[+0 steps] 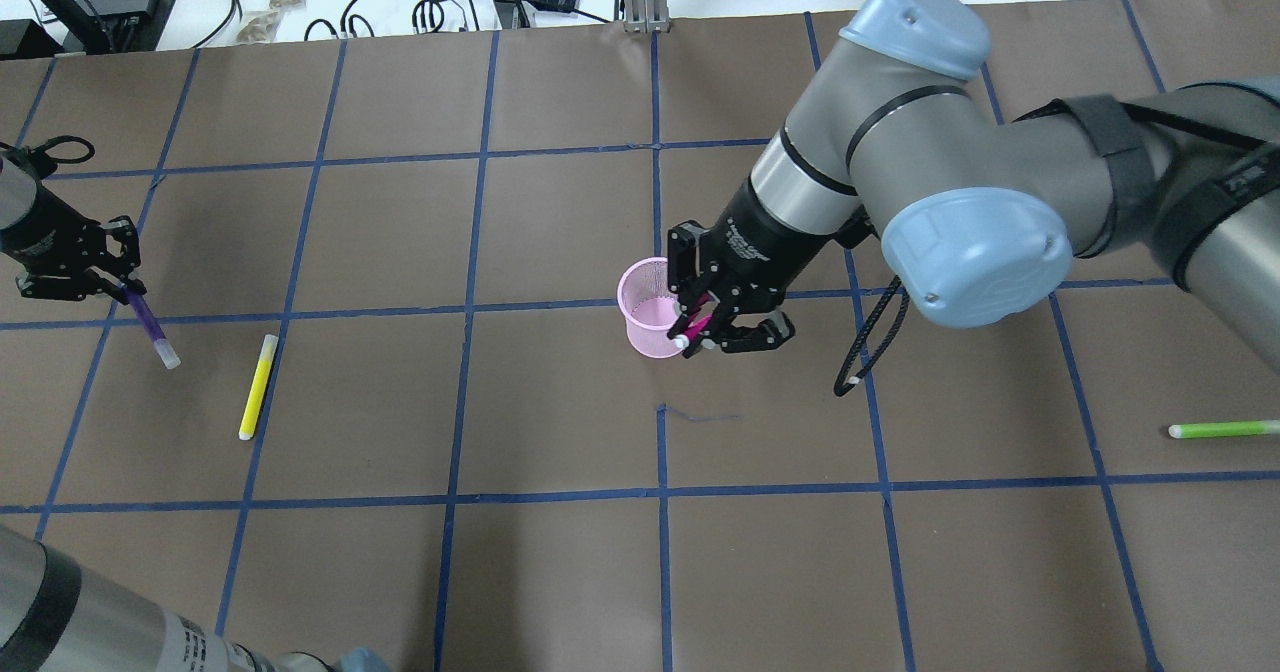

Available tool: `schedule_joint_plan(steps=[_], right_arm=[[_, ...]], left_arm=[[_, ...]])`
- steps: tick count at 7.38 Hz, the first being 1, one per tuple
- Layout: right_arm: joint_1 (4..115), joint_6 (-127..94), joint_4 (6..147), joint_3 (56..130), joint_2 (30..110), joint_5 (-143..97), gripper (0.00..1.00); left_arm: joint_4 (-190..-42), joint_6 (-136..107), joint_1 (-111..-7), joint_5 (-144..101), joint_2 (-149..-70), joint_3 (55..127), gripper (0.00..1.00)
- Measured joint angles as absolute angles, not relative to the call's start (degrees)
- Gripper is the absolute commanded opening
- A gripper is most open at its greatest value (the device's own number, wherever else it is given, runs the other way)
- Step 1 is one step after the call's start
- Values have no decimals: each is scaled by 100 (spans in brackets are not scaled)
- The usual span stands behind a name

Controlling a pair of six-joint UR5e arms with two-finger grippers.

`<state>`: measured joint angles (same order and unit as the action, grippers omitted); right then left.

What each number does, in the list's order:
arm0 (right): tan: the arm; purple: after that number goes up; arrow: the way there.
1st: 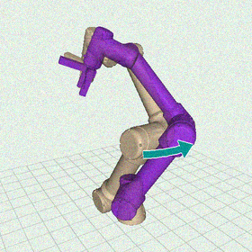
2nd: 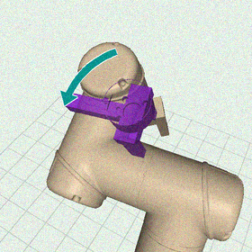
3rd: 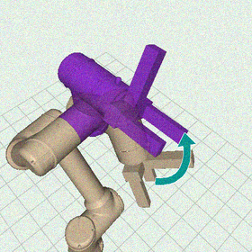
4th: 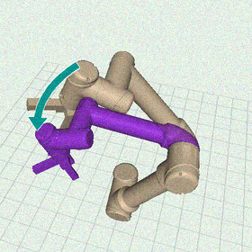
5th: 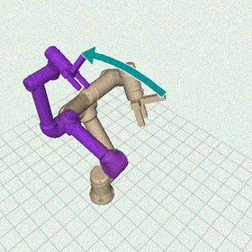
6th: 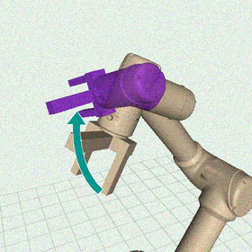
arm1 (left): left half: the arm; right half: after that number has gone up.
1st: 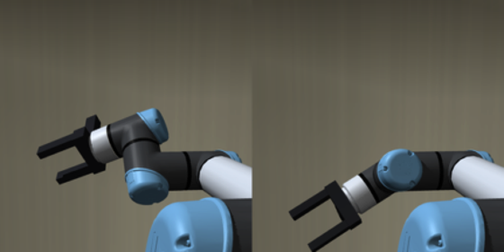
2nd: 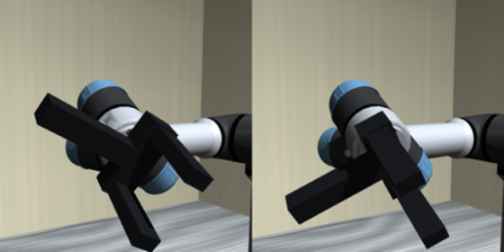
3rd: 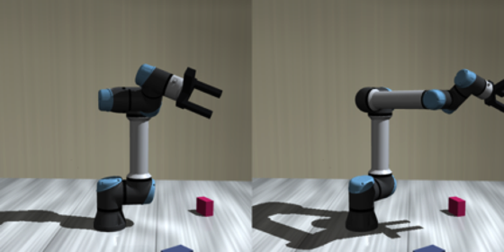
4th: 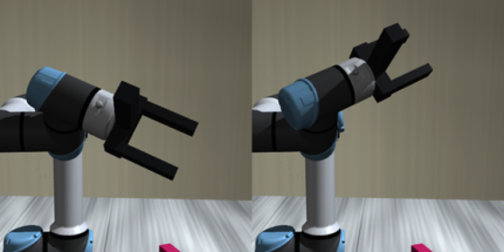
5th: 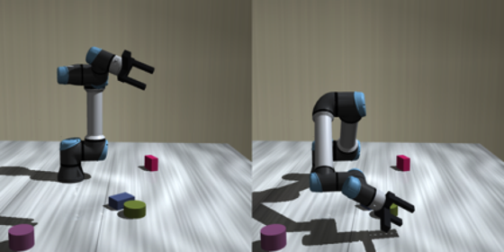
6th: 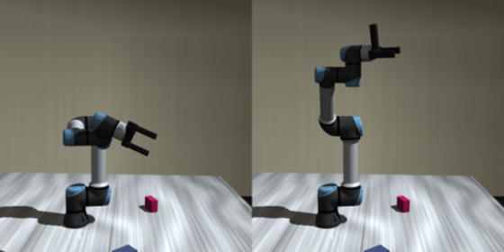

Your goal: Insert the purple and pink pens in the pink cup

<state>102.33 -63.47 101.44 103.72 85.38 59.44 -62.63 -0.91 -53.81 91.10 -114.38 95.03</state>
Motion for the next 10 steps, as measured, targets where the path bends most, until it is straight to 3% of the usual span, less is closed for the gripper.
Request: schedule_joint_plan(steps=[5,10], right_arm=[[10153,-8040,11135,9796,7594,4136,16],[9783,-8394,11236,10297,7256,2954,16]], left_arm=[[-6745,-153,-6406,9178,-10522,9009,0],[-6683,-463,-6850,9183,-10373,9088,0]])
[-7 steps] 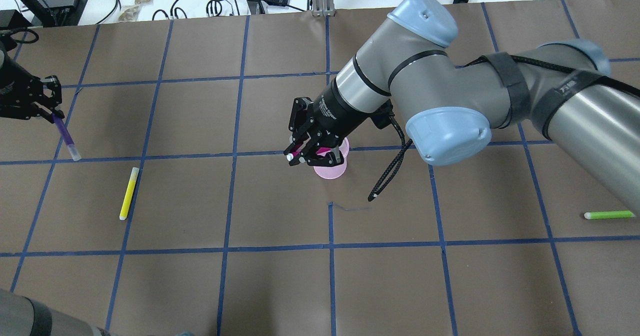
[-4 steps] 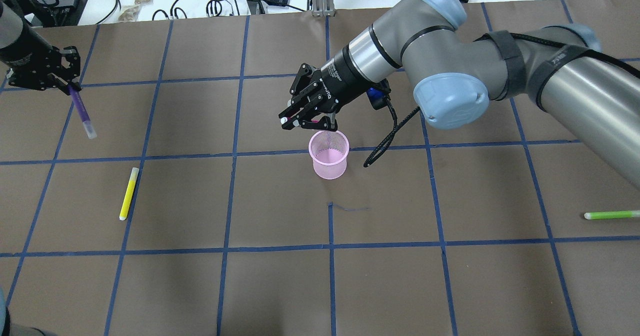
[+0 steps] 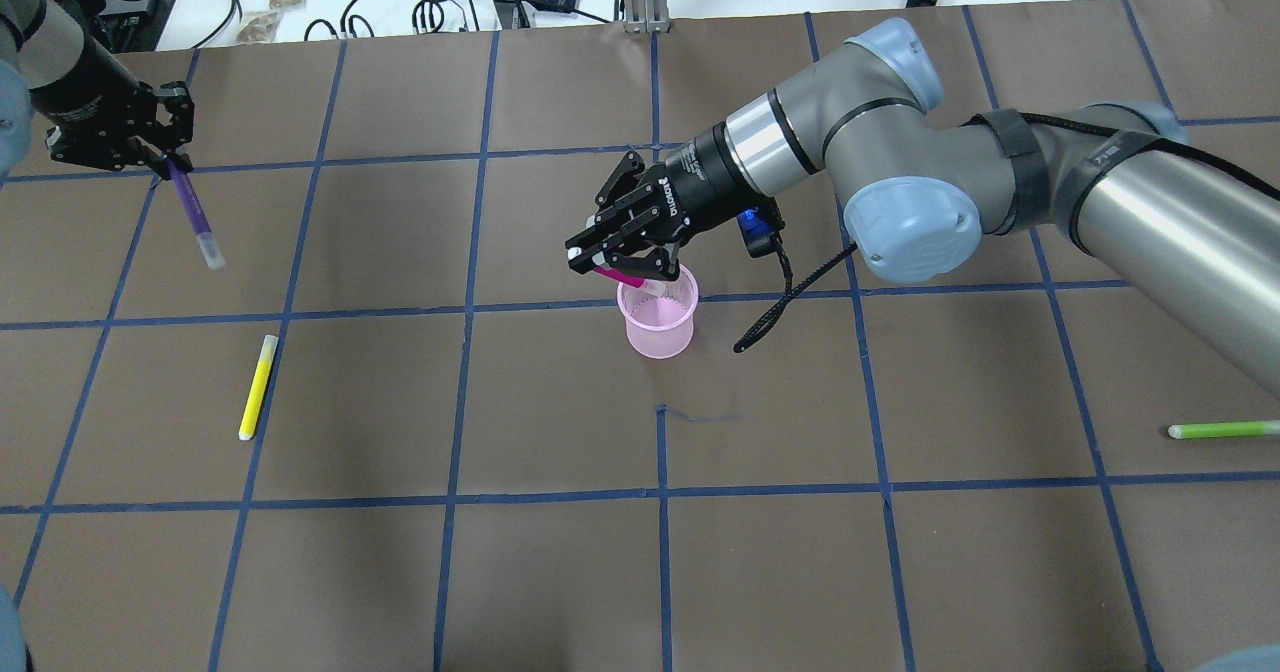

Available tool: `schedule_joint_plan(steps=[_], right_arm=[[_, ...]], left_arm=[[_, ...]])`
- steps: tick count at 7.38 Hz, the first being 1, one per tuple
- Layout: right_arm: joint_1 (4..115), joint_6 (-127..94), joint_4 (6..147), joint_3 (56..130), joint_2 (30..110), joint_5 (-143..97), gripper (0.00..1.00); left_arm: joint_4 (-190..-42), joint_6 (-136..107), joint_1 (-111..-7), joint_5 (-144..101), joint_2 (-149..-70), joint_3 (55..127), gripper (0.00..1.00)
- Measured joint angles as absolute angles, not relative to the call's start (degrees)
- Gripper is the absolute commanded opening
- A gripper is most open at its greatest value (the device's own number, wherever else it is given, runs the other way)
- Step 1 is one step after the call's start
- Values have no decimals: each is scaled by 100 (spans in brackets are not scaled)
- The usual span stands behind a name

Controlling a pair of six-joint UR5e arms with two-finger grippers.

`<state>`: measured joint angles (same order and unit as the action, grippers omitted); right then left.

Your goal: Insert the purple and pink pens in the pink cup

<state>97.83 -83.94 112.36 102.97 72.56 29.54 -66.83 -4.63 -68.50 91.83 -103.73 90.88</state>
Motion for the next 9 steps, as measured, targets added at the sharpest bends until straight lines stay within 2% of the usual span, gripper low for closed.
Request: schedule_joint_plan(steps=[4,6,8,9], right_arm=[[9648,-8317,11425,10284,7032,2897,17],[9628,-8246,11535,10319,6892,2923,25],[9625,-8171,11606,10345,6739,3031,100],[9624,-8165,11609,10349,6718,3302,100]], left_arm=[[-6670,-555,-6953,9181,-10393,9105,0],[-6636,-636,-7043,9184,-10401,9105,0],[-6541,-748,-7101,9179,-10430,9106,0],[-6489,-816,-7138,9179,-10447,9106,0]])
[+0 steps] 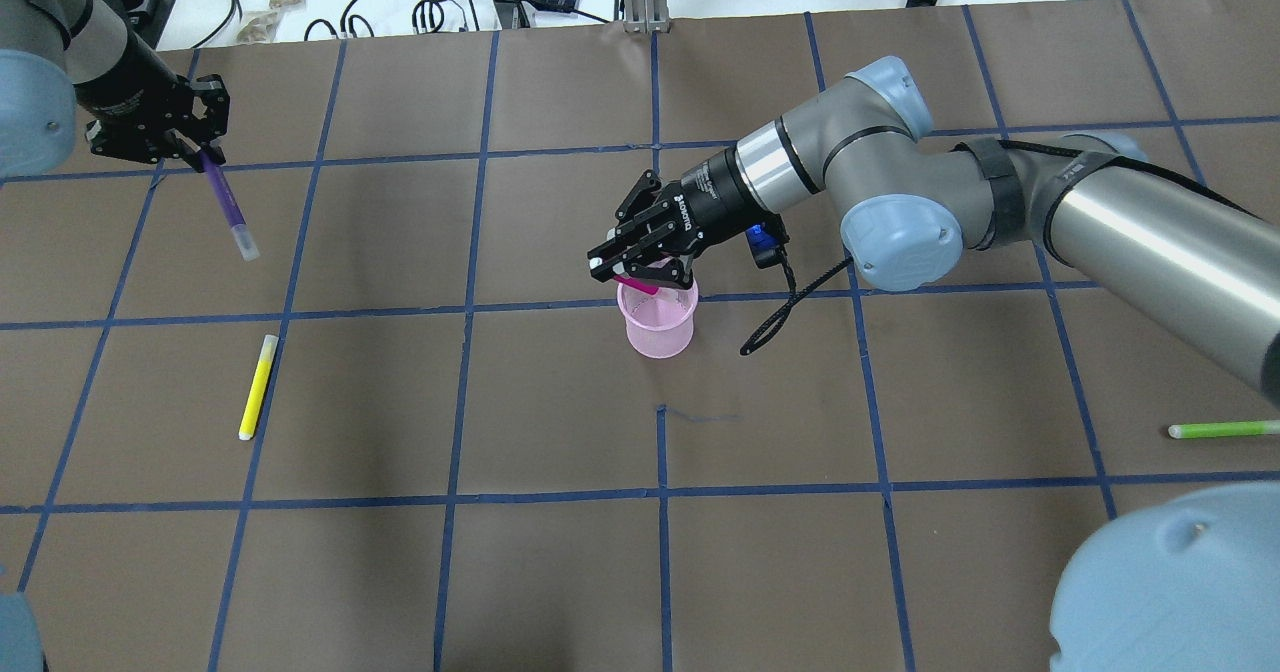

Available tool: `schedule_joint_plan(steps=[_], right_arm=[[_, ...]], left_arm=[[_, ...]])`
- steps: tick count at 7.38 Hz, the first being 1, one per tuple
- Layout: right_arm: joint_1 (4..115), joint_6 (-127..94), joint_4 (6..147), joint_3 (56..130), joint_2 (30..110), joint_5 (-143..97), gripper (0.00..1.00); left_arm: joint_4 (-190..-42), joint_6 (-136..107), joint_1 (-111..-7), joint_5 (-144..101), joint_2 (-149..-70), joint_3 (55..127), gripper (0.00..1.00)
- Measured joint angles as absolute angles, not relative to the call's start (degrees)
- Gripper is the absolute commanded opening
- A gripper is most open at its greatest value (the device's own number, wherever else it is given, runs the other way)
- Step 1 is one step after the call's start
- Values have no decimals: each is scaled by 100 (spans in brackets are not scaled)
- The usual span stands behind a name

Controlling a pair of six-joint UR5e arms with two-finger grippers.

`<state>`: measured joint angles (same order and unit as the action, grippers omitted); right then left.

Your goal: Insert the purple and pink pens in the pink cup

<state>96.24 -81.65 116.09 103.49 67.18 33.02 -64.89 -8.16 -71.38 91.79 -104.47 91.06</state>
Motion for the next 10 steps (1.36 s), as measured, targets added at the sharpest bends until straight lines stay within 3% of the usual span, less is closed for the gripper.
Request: schedule_joint_plan(steps=[5,7,10], right_arm=[[9015,-8017,11998,9940,6982,3935,100],[8763,-6616,11767,9716,7409,5036,100],[8398,-3253,10241,9292,8027,7531,100]], left_arm=[[-5853,-1223,-7844,9191,-10408,9102,0],[-5376,-1957,-8686,9303,-10486,9117,0],[-4532,-3262,-10001,9939,-10655,9312,0]])
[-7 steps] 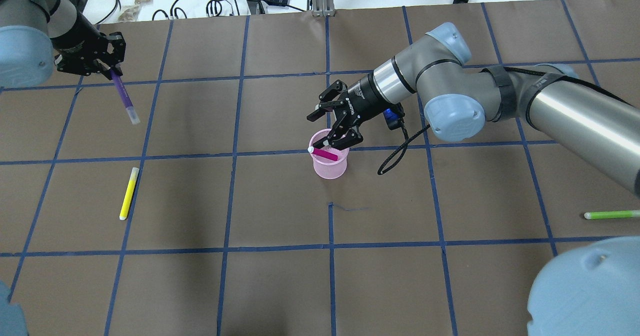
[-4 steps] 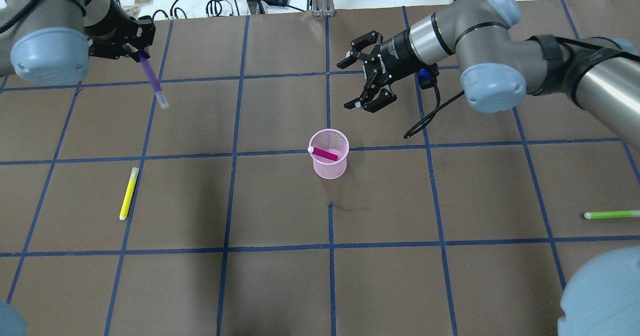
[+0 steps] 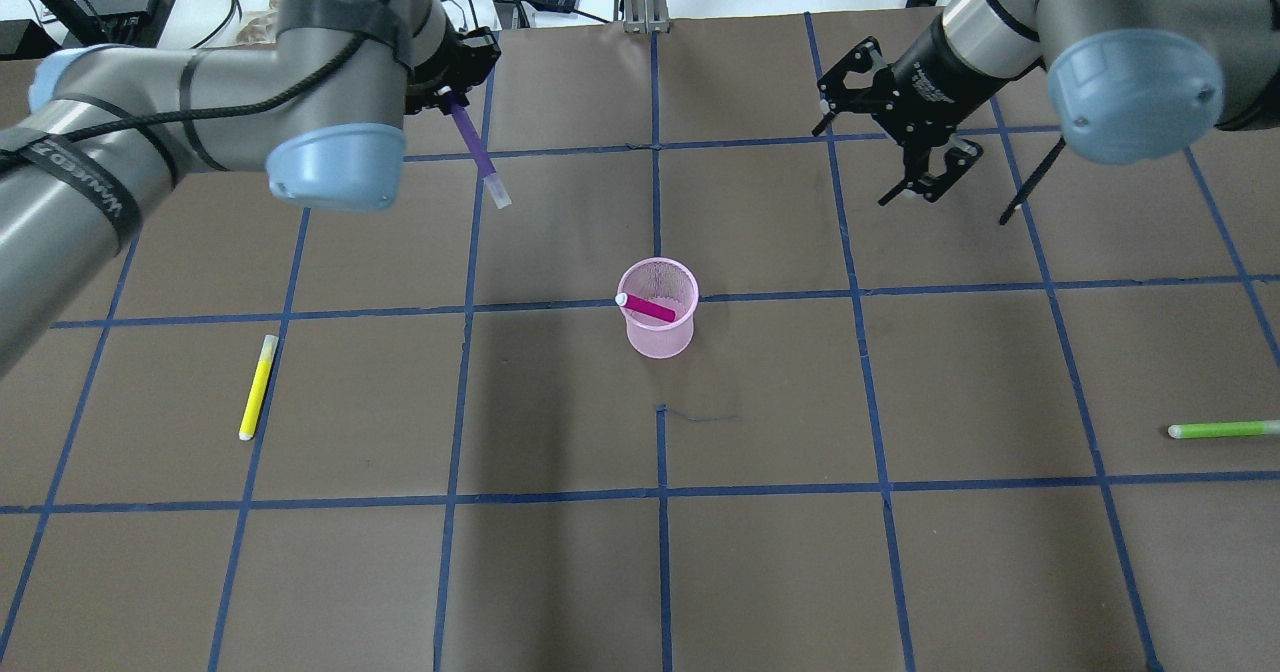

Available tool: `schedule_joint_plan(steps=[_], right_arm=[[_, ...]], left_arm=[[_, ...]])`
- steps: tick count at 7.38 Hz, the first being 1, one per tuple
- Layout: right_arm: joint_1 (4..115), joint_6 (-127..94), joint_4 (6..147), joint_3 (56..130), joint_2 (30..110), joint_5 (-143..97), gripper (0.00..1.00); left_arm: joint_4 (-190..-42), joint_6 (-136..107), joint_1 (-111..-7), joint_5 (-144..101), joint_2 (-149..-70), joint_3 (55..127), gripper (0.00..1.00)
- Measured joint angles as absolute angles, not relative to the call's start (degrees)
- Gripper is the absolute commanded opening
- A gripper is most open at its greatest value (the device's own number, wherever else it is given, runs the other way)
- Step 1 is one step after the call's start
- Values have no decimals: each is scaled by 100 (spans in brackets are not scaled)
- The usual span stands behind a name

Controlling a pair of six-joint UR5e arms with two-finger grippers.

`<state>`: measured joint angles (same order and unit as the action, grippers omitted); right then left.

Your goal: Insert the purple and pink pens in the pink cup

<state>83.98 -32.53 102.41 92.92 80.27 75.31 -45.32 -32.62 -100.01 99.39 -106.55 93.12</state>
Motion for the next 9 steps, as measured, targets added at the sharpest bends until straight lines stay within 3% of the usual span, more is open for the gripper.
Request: schedule_joint_plan(steps=[3,9], right_arm=[[8465,-1012,9465,8647,8169,8894,100],[8709,1149,9411,8623,8164,9415,100]], left_arm=[[-3922,-4102,-10891,10626,-10770,9564,0],[-3183,-4851,-11669,11486,-11184,9878,0]])
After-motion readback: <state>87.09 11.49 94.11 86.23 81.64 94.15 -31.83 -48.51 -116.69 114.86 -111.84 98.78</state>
